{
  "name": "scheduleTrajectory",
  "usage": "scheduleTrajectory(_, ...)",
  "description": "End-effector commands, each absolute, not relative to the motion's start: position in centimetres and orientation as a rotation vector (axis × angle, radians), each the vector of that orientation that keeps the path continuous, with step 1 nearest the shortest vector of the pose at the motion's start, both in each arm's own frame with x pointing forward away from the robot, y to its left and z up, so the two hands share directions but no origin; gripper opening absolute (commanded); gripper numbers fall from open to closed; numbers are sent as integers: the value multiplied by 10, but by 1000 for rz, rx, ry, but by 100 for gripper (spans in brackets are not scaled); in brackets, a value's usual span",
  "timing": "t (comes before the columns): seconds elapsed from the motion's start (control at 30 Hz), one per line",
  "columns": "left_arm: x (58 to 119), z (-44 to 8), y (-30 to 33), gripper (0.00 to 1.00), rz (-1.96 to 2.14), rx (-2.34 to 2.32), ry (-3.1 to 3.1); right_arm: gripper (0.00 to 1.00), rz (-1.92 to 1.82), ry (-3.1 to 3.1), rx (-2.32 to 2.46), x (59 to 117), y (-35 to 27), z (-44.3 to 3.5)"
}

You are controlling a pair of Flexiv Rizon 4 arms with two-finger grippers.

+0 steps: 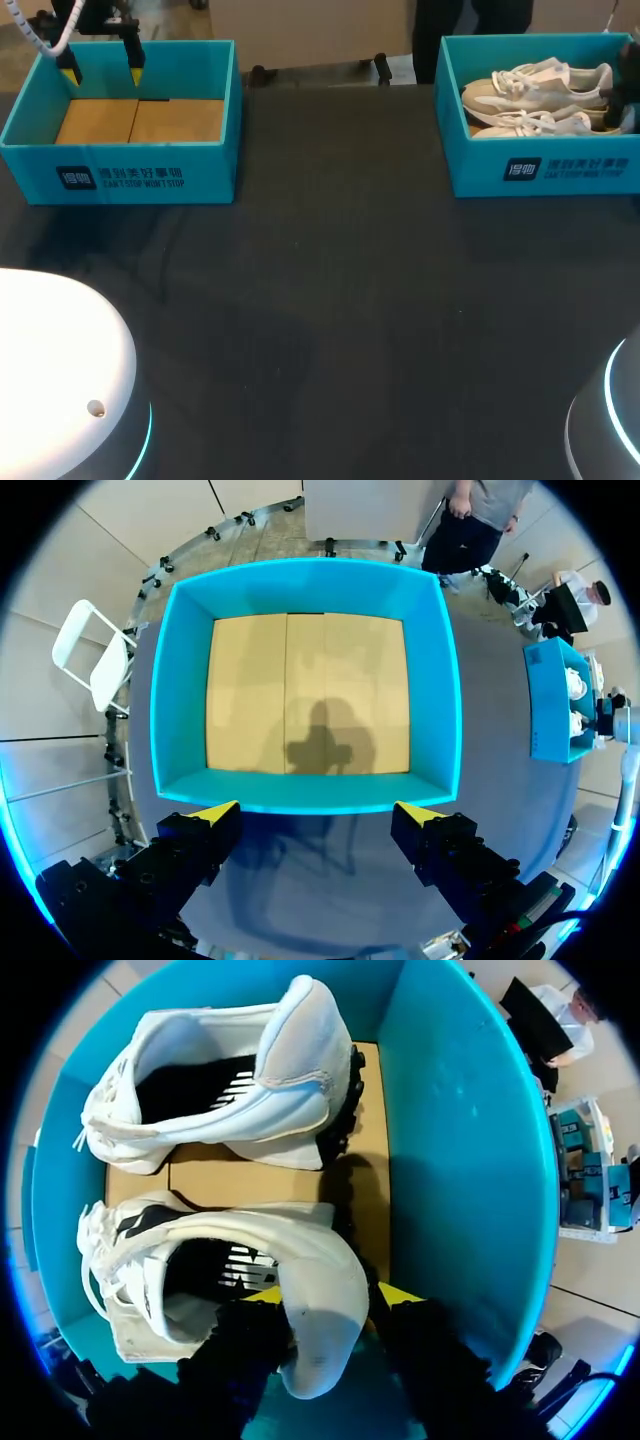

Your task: Take the shoe out of the shoebox, open the shoe tongue, remove and reinsert the insole, then place the shoe into the shoebox

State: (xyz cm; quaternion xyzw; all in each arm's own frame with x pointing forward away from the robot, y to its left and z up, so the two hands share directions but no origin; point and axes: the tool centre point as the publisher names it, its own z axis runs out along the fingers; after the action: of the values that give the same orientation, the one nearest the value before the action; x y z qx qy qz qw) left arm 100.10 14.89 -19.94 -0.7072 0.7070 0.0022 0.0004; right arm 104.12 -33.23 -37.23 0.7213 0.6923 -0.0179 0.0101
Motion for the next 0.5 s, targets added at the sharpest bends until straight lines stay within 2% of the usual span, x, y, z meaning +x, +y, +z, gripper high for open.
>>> scheduleTrajectory(0.03,1000,-200,149,100,4,-2221,2221,15,-78,2149,2255,1046,-326,-379)
scheduleTrajectory(0.07,1000,-200,149,100,4,-2221,2221,0,-78,2144,2258,1047,-326,-379)
scheduleTrajectory(0.5,1000,-200,149,100,4,-2221,2221,0,-72,2015,2280,1051,-334,-355)
